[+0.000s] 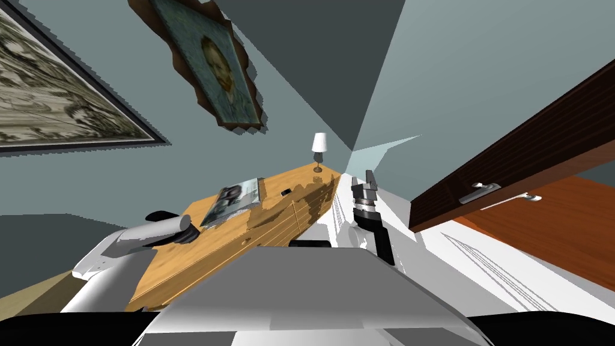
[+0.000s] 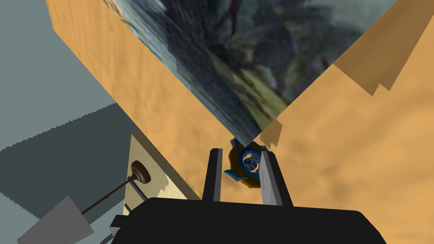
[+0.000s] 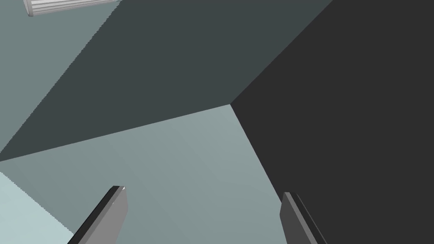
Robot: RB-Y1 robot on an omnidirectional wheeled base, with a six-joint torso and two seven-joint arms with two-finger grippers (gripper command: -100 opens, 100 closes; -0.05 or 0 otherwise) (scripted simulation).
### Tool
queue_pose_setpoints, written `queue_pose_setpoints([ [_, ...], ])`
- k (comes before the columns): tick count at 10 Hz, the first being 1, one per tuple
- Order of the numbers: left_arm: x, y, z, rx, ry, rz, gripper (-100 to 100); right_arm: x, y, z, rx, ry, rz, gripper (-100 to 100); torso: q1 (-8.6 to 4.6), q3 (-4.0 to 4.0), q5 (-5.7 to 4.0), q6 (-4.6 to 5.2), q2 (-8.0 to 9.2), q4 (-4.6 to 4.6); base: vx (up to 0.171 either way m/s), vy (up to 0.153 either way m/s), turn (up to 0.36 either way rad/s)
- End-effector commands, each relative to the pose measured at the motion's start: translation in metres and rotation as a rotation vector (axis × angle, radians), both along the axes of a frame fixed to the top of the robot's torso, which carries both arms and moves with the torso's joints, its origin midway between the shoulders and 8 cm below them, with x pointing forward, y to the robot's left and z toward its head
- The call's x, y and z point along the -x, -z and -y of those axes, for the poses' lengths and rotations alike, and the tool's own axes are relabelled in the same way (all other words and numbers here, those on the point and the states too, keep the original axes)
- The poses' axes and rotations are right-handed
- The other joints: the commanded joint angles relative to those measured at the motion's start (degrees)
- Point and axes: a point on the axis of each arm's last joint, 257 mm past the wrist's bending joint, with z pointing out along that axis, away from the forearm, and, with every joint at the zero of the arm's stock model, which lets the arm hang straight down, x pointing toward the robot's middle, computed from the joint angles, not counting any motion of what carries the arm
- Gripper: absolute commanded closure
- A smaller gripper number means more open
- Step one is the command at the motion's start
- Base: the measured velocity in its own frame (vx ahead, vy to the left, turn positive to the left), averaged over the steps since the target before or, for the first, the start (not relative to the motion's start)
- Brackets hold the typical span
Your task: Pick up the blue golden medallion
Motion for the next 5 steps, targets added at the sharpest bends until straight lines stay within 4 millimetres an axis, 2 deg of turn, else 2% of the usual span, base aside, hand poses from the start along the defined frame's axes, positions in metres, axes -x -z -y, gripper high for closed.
queue_pose_setpoints([
  [1,-0.0023,-0.0051,0.0044,0.000,0.012,-0.002,100,0.0000,0.0000,0.0000,0.000,0.000,0.000,0,0.00,0.00,0.00,0.00,0.00,0.00,0.039,-0.025,0.117],
  [3,-0.0066,-0.0127,0.0108,0.000,0.032,-0.001,100,0.0000,0.0000,0.0000,0.000,0.000,0.000,0,-0.10,-0.05,-0.03,0.07,-0.08,-0.02,0.041,-0.023,0.085],
  [4,-0.0054,-0.0104,0.0094,0.000,0.025,-0.001,100,0.0000,0.0000,0.0000,0.000,0.000,0.000,0,-0.11,-0.06,-0.05,0.08,-0.10,-0.02,0.018,-0.011,0.018],
  [5,-0.0054,-0.0109,0.0099,0.001,0.025,-0.001,0,0.0000,0.0000,0.0000,0.000,0.000,0.000,0,-0.05,-0.04,-0.02,0.11,-0.06,-0.02,0.000,0.000,0.000],
])
